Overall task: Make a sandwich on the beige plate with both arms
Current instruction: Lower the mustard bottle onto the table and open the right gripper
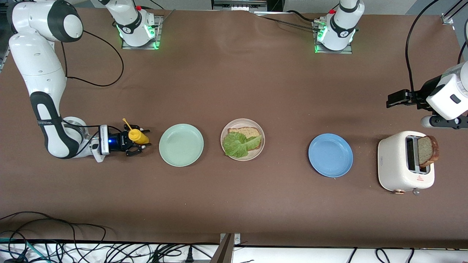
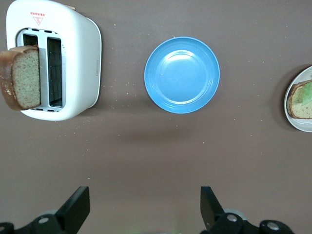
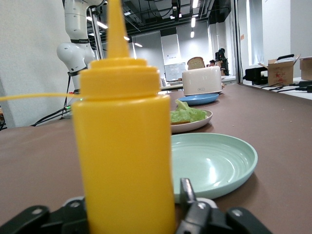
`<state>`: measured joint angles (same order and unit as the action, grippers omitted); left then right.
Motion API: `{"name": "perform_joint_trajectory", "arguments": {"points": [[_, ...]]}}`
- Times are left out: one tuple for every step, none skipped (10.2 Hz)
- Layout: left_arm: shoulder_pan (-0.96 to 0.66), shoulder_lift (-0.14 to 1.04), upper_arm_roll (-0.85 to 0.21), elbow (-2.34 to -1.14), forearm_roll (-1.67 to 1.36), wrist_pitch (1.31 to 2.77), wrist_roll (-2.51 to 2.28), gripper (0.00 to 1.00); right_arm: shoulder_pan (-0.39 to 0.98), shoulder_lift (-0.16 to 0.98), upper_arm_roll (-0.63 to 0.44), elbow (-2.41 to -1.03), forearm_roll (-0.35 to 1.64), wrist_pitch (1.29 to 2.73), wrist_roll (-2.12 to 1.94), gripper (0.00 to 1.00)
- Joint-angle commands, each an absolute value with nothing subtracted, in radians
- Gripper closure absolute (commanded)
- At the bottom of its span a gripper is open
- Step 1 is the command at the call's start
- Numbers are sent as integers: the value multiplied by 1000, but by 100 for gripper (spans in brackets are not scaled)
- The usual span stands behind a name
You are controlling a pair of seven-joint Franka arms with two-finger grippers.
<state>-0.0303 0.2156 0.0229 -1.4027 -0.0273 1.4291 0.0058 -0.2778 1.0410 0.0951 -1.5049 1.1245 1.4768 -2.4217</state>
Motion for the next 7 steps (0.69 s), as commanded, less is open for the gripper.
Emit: {"name": "perform_joint_trajectory", "arguments": {"points": [[-29, 225, 17, -1374, 3, 1420, -2, 0, -302, 1045, 95, -1496, 1135, 1437, -2441, 0], [-29, 225, 17, -1374, 3, 1420, -2, 0, -322, 1045, 95, -1497, 1128, 1428, -2441, 0], [-29, 225, 17, -1374, 3, 1420, -2, 0, -342, 1040, 94, -1496, 1121, 1421, -2439, 0], [-29, 225, 17, -1374, 3, 1420, -2, 0, -363, 1032, 92, -1494, 1092, 1414, -2431, 0], [-29, 227, 17, -1374, 3, 1420, -2, 0, -388, 1031, 92, -1490, 1056, 1411, -2422, 0], [-29, 226, 17, -1374, 3, 1420, -2, 0, -408, 1011, 89, -1489, 1019, 1411, -2419, 0], [-29, 225, 18, -1374, 3, 1420, -2, 0, -416, 985, 71, -1489, 988, 1411, -2396, 0]]}}
